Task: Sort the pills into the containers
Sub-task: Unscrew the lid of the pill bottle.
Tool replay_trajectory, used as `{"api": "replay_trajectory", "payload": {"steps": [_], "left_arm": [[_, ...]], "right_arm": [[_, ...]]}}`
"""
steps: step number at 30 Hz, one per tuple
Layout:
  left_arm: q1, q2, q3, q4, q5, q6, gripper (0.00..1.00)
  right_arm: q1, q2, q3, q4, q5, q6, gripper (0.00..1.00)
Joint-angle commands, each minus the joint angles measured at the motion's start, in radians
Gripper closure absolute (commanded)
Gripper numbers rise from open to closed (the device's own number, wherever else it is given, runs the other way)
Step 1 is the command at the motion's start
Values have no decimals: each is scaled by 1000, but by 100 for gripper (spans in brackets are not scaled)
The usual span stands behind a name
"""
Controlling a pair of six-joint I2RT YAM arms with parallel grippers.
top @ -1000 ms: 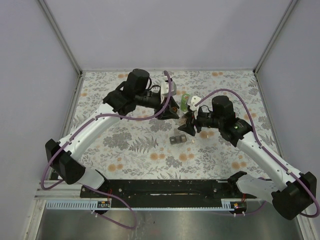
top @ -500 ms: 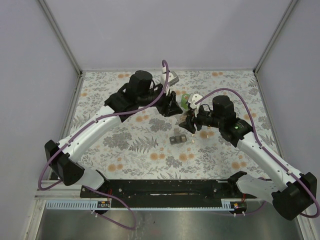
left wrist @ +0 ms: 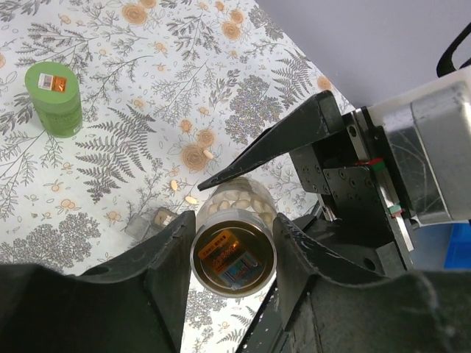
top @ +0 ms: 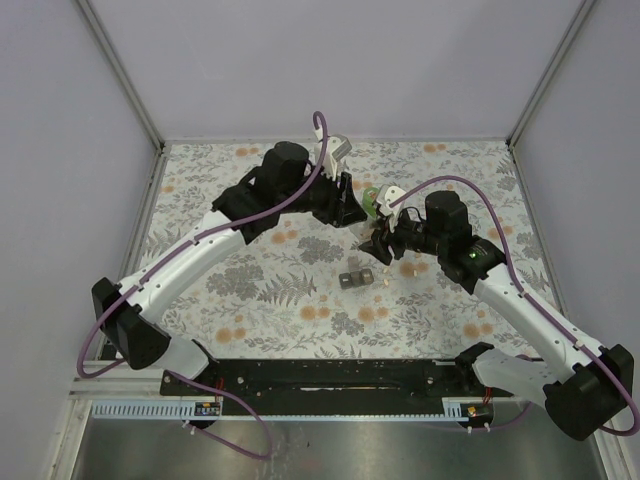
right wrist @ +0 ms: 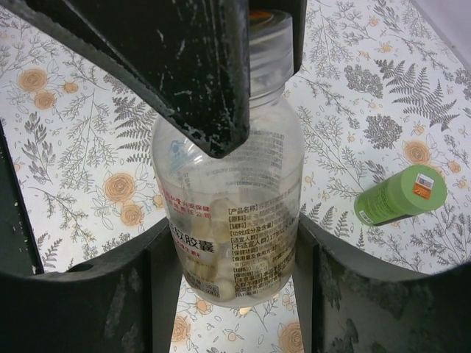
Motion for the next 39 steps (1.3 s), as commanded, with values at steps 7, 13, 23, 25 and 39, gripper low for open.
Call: {"api": "replay_trajectory", "payload": {"steps": [7,13,23,25,39], "left_arm": [[-3,19,15,12,-28,0,29],[-3,-29,-8,46,-35,78,7],[29,-118,-7,-23,79,363,1],[49,-125,-7,-45,149,426,1],[117,-46,149,-468,583,1319,2]], "right_arm": [[2,-26,16,69,2,21,100],[0,-26,13,66,-15,19,100],[-9,-21,14,58,-50,24,100],[-9,-18,16,55,-56,22,100],[-9,7,36,-16,-223,-12,100]]}}
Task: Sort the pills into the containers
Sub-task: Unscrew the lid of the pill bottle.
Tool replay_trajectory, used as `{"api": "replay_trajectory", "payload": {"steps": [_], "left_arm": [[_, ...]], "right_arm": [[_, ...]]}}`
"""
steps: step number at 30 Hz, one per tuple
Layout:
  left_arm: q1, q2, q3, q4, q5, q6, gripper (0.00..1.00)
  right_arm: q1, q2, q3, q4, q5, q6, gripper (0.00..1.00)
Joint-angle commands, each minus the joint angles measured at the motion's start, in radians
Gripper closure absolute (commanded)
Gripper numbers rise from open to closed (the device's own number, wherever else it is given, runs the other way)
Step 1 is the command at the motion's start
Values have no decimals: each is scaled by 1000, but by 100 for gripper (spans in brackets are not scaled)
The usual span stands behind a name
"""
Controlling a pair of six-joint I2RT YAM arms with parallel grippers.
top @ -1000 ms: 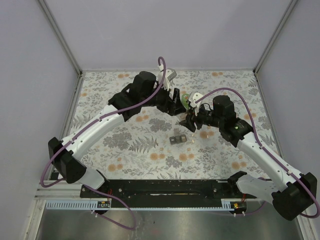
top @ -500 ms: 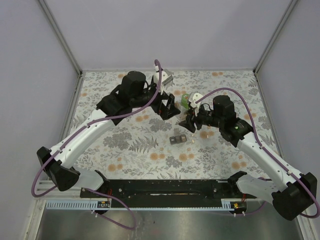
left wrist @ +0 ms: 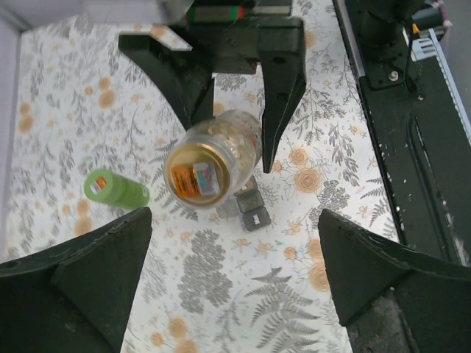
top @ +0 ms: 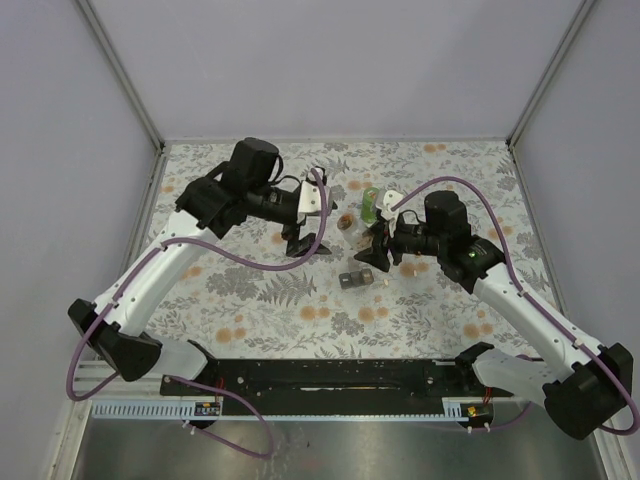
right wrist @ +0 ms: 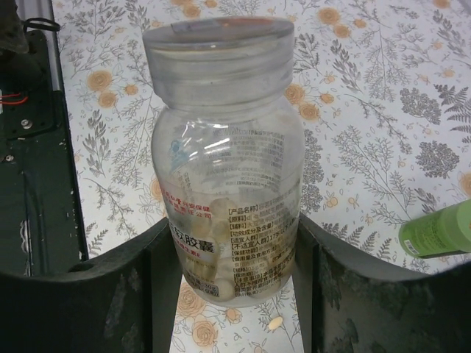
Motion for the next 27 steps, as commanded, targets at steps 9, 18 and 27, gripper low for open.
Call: {"api": "replay_trajectory", "payload": {"steps": [9,18,27], "left_arm": [[1,132,203,-236,274,485,8],[-2,171,237,-290,321,573,10],[-13,212,248,-290,324,576,17]], "right_arm": [[-4,10,48,-43,-141,-37,100],[-4,20,52,-51,-153,-38,100],[-5,17,51,-49,-156,-40,100]]}}
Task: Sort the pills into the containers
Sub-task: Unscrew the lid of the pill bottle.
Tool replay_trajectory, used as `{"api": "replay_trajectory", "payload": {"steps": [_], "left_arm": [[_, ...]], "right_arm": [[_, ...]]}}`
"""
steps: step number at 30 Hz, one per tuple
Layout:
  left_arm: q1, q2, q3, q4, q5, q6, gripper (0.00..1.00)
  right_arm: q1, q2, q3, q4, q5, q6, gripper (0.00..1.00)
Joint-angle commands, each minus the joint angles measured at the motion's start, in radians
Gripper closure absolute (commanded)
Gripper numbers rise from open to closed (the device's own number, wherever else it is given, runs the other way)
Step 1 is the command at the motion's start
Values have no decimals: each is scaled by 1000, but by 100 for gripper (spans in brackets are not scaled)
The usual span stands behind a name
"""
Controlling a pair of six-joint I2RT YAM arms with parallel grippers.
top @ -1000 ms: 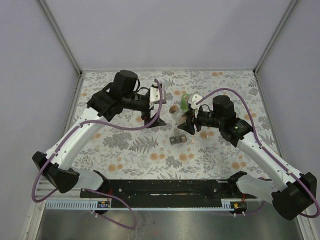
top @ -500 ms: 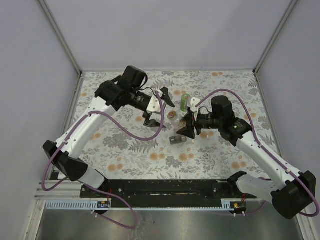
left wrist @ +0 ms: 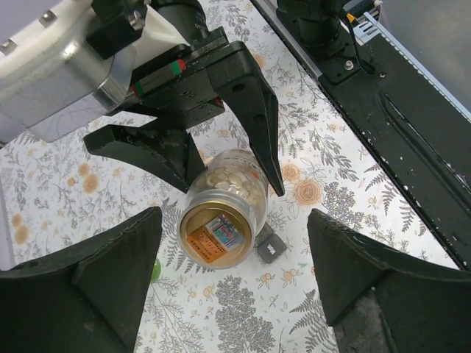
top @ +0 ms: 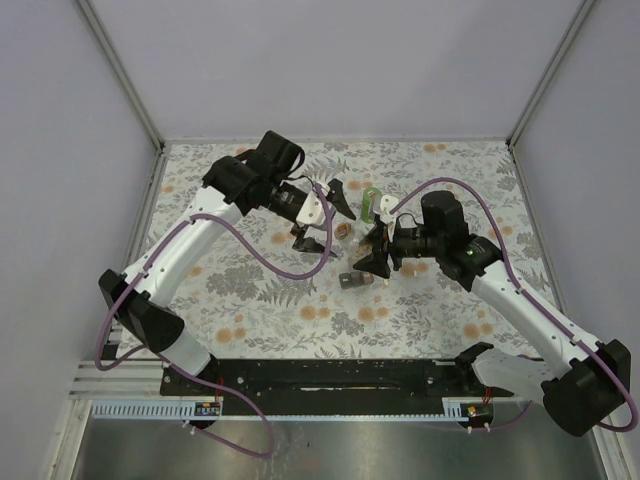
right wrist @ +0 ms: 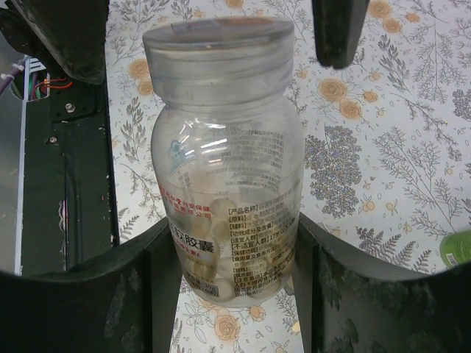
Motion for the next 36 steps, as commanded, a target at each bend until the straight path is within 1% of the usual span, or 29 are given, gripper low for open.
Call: {"api": "replay_trajectory", "payload": {"steps": [1,4,6,12,14,17,22,26,29,34,36], "left_arm": [[-9,15,53,1,58,39,19],[-9,26,69,-2,61,32,24],[-9,33,69,0,64,24,32],[-9,40,62,-3,70,15,40],[-10,43,62,0,73,9,50],[-10,55,70,4,76,-31,72],[-10,46,46,96,76,-186,77],[-10,20,-6,225,61,-370,83],[-10,-19,-77,361,21,-522,90],[-12,-74,-174,513,-51,-686,91],[-15,-89,-195,564,-106,-769,94]], "right_arm": [[-4,-3,40,14,-33,-16,100],[-4,-6,38,14,-30,-16,100],[-4,-7,37,15,-30,-18,100],[-4,-10,35,17,-29,-18,99],[-4,-12,35,17,-27,-16,99],[-4,-14,35,22,-18,-16,99],[-4,-26,26,40,13,-13,99],[-4,-35,20,60,55,-3,99],[-4,-44,17,69,86,2,99],[-4,-47,17,78,112,7,99],[-4,-49,15,84,126,7,99]]}}
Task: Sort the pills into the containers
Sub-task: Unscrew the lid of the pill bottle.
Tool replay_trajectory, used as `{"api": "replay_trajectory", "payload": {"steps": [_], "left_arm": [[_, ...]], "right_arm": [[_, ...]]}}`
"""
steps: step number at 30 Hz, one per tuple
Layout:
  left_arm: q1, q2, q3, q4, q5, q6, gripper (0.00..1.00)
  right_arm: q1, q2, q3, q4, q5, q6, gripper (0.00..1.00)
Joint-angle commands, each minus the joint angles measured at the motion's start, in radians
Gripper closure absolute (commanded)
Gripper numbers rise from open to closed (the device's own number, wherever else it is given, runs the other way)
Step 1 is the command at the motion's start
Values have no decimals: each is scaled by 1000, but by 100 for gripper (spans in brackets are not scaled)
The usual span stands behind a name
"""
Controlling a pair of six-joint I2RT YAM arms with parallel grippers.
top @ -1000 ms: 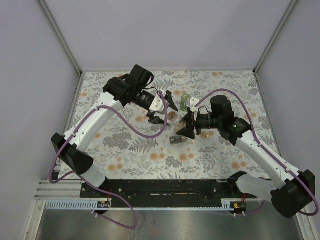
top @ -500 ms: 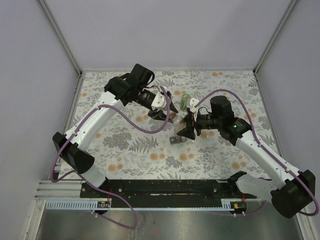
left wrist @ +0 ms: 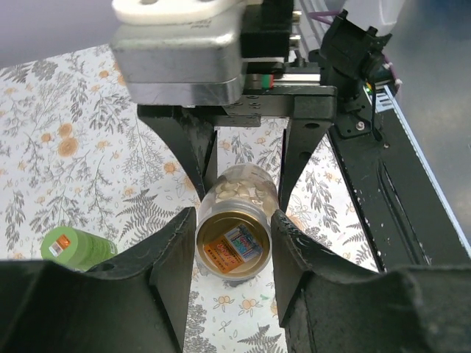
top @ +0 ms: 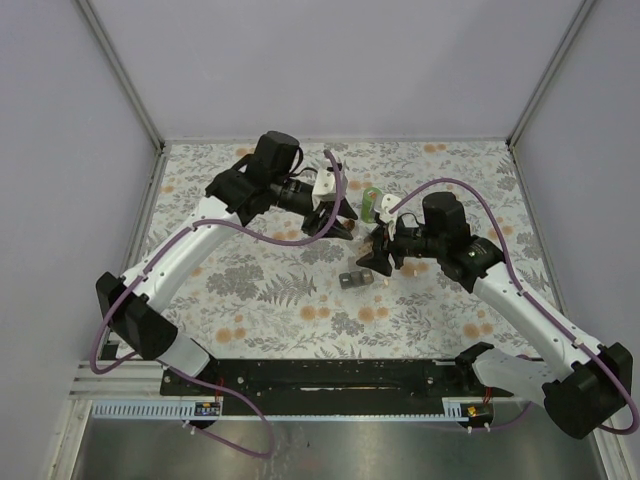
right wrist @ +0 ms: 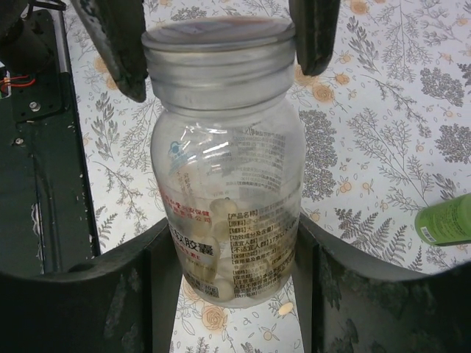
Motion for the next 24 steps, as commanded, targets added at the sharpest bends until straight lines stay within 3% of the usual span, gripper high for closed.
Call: {"api": "replay_trajectory", "payload": {"steps": [1,10,24], "left_arm": [[-14,-56,-53,182,-95,-268,95],[-35,-75,-52,265,-321,-578,100],[-43,-36,17,182,-537,-879,100]], "right_arm": [[-2,-39,19,99,48,11,99],[-2,-42,13,120,105,11,99],[-2,-42,10,133,160,11,99]]}}
